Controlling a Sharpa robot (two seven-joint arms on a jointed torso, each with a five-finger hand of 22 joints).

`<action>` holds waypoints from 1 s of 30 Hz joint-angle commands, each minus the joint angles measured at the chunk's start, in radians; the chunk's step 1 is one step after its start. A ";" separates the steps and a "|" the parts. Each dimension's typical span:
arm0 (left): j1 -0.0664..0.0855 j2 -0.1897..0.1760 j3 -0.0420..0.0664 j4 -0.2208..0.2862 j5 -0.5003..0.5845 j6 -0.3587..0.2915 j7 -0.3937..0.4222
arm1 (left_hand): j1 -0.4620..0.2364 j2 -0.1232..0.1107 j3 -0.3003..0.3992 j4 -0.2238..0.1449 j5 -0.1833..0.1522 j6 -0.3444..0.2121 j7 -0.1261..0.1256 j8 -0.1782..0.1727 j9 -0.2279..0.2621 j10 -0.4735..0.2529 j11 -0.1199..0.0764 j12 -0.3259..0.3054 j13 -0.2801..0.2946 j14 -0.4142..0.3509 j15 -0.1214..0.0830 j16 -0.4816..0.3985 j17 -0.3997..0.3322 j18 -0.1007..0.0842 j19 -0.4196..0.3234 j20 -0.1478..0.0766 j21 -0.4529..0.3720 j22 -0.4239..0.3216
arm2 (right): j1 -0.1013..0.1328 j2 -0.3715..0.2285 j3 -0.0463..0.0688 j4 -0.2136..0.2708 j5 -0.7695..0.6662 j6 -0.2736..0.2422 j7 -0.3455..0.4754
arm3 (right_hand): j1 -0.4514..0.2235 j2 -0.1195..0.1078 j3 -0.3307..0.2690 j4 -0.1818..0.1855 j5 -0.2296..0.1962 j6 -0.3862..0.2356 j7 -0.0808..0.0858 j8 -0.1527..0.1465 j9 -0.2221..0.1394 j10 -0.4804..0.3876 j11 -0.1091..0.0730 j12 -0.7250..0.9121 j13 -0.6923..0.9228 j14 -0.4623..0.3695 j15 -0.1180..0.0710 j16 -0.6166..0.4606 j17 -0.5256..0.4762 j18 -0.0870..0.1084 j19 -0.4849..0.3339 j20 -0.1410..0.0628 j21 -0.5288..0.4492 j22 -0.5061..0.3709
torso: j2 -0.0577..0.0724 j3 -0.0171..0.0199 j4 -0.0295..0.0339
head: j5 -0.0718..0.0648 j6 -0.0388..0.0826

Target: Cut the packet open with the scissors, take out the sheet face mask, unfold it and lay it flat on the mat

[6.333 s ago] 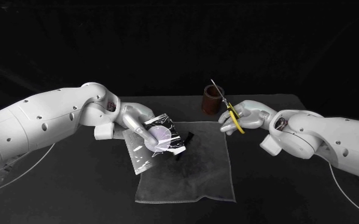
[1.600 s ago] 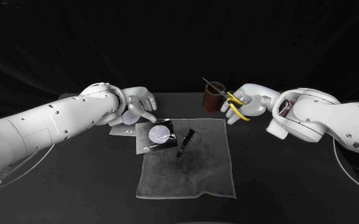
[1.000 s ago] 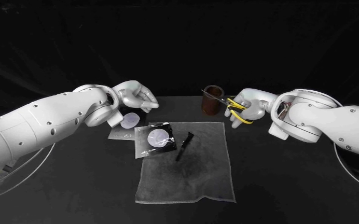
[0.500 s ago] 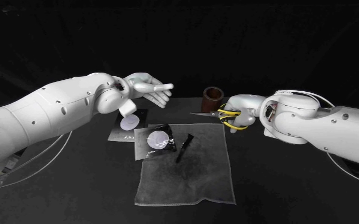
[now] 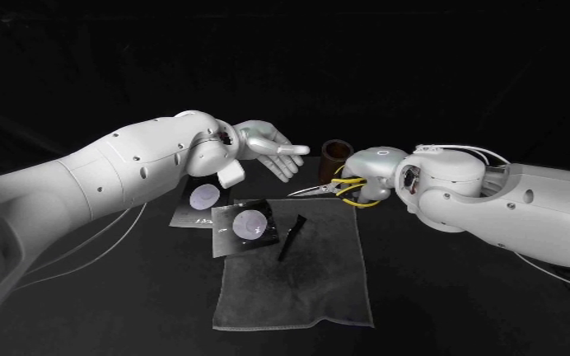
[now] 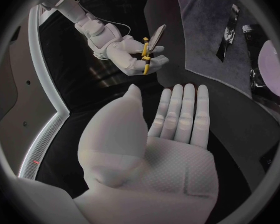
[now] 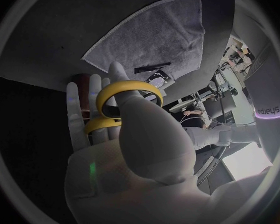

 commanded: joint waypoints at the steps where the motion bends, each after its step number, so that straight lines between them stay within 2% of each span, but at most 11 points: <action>1: 0.003 0.013 0.001 0.007 -0.071 0.070 -0.014 | 0.011 0.000 -0.009 -0.001 0.001 -0.007 0.011 -0.007 -0.002 -0.007 0.002 -0.010 -0.001 -0.006 0.002 -0.008 -0.002 0.013 -0.010 0.001 -0.003 -0.001 | 0.003 0.006 0.001 0.017 -0.081 0.013 -0.032 | -0.049 0.074 0.007 0.000 -0.003 0.027 0.021 0.005 -0.001 0.018 -0.011 -0.001 0.000 0.004 -0.001 -0.003 -0.001 0.090 0.012 -0.016 0.004 0.001 | 0.000 0.0005 0.0028 | 0.000 0.000; 6: 0.004 0.019 0.001 0.037 -0.088 0.102 -0.031 | 0.035 -0.004 -0.014 -0.002 0.001 -0.011 0.014 -0.015 -0.006 -0.007 0.004 -0.021 0.000 0.000 0.003 -0.013 -0.003 0.014 -0.003 0.000 0.001 0.000 | 0.005 0.008 0.001 0.039 -0.097 0.014 -0.036 | -0.047 0.074 0.009 -0.001 -0.003 0.028 0.020 0.005 -0.002 0.019 -0.012 -0.001 0.000 0.005 -0.002 -0.004 -0.002 0.091 0.013 -0.017 0.005 0.002 | 0.000 -0.0025 0.0020 | 0.000 0.000; 14: 0.004 0.022 0.000 0.062 -0.078 0.166 -0.045 | 0.069 -0.001 -0.023 -0.003 0.001 0.000 0.013 -0.018 -0.007 0.007 0.002 -0.030 0.002 0.023 -0.002 -0.013 -0.001 0.014 0.013 -0.005 0.011 0.003 | 0.005 0.020 0.001 0.051 -0.112 0.016 -0.035 | -0.046 0.074 0.011 -0.001 -0.003 0.029 0.019 0.005 -0.002 0.020 -0.012 -0.001 0.000 0.006 -0.003 -0.004 -0.002 0.091 0.015 -0.018 0.006 0.002 | 0.000 -0.0026 0.0022 | 0.002 -0.001; 18: 0.004 0.021 -0.001 0.065 -0.038 0.188 -0.047 | 0.082 0.009 -0.032 -0.002 0.001 0.017 0.006 -0.016 -0.007 0.027 -0.006 -0.032 0.003 0.048 -0.010 -0.007 0.005 0.015 0.023 -0.009 0.017 0.004 | 0.005 0.025 0.002 0.049 -0.114 0.019 -0.034 | -0.046 0.074 0.011 -0.001 -0.003 0.029 0.019 0.005 -0.002 0.020 -0.012 -0.001 0.000 0.006 -0.003 -0.004 -0.002 0.091 0.015 -0.018 0.006 0.002 | 0.000 -0.0030 0.0021 | 0.000 -0.002; 23: 0.004 0.020 -0.002 0.067 0.027 0.223 -0.046 | 0.048 0.016 -0.068 0.000 0.001 0.033 -0.001 -0.016 -0.006 0.047 -0.012 -0.038 0.004 0.071 -0.018 -0.001 0.015 0.014 0.035 -0.013 0.023 0.005 | 0.005 0.029 0.002 0.047 -0.116 0.020 -0.033 | -0.046 0.074 0.012 -0.001 -0.003 0.030 0.019 0.005 -0.002 0.021 -0.013 -0.001 0.000 0.006 -0.003 -0.004 -0.002 0.091 0.015 -0.018 0.006 0.003 | 0.000 -0.0034 0.0014 | -0.002 -0.003; 26: 0.003 0.020 -0.003 0.070 0.049 0.262 -0.055 | 0.050 0.031 -0.083 -0.001 0.001 0.057 -0.008 -0.010 -0.004 0.074 -0.020 -0.038 0.007 0.094 -0.026 0.006 0.025 0.014 0.037 -0.015 0.024 0.005 | 0.005 0.030 0.002 0.048 -0.118 0.016 -0.032 | -0.046 0.074 0.012 -0.001 -0.003 0.030 0.019 0.005 -0.002 0.021 -0.013 -0.001 0.000 0.006 -0.003 -0.004 -0.002 0.091 0.015 -0.018 0.006 0.003 | 0.000 -0.0042 0.0011 | -0.001 -0.004; 30: 0.003 0.022 -0.005 0.074 0.062 0.314 -0.076 | 0.067 0.045 -0.094 -0.003 0.001 0.069 -0.011 -0.012 -0.004 0.092 -0.025 -0.042 0.008 0.107 -0.031 0.009 0.034 0.015 0.045 -0.017 0.028 0.005 | 0.005 0.031 0.002 0.049 -0.119 -0.002 -0.030 | -0.046 0.074 0.017 -0.001 -0.003 0.032 0.019 0.006 -0.003 0.023 -0.013 -0.002 0.000 0.008 -0.004 -0.004 -0.003 0.091 0.020 -0.020 0.011 0.005 | 0.000 -0.0029 0.0024 | -0.001 -0.006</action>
